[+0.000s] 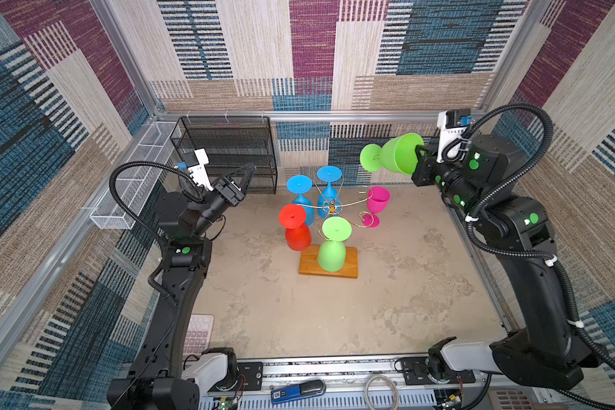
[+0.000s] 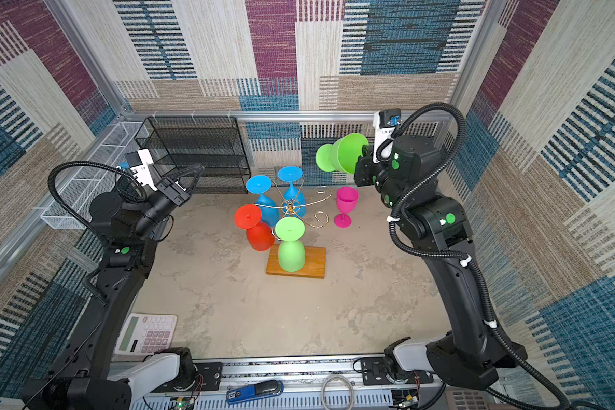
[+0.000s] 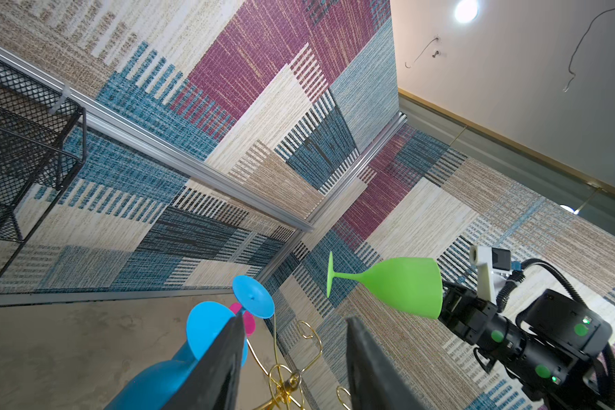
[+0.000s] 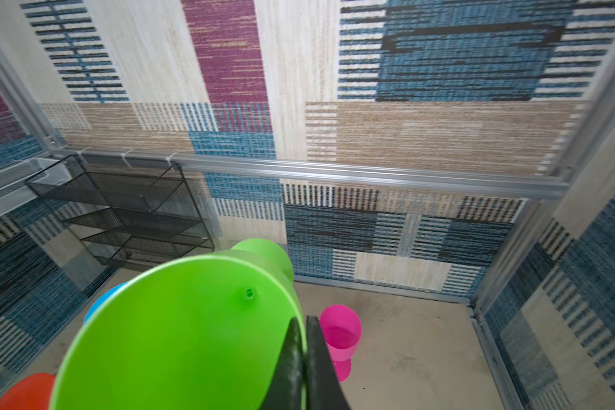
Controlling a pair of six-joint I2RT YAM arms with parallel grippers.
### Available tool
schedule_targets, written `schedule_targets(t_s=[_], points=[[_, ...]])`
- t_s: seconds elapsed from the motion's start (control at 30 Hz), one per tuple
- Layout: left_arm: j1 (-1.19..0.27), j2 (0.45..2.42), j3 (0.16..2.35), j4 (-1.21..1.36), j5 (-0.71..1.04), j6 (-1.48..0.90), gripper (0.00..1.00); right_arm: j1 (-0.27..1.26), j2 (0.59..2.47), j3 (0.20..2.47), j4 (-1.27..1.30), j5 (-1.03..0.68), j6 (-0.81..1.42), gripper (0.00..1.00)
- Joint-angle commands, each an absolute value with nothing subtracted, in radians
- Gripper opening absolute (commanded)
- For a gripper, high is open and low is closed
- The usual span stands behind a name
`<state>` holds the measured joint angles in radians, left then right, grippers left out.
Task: Take the wine glass off the wine glass rack
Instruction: 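Lower the green glass upright onto the table and open the right gripper, then withdraw the right gripper and swing it back toward the rack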
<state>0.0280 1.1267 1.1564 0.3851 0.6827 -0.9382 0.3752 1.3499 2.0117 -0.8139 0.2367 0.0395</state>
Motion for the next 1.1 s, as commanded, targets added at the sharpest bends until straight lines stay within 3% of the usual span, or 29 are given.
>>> schedule_targets(t_s=[0.0, 0.33, 0.57, 1.07], points=[[0.049, 1.11, 1.149, 0.391, 0.66, -0.902, 0.5, 0.306, 1.361, 2.012, -0.894, 0.282, 0.04, 0.0], [0.134, 1.032, 1.114, 0.282, 0.588, -0.763, 0.54, 0.12, 1.449, 1.851, -0.986, 0.246, 0.024, 0.0], [0.142, 0.994, 1.106, 0.174, 0.512, -0.648, 0.57, 0.052, 1.589, 1.724, -0.867, 0.197, 0.028, 0.0], [0.144, 0.995, 1.075, 0.164, 0.473, -0.612, 0.6, -0.015, 1.854, 1.76, -0.754, 0.144, 0.035, 0.0]])
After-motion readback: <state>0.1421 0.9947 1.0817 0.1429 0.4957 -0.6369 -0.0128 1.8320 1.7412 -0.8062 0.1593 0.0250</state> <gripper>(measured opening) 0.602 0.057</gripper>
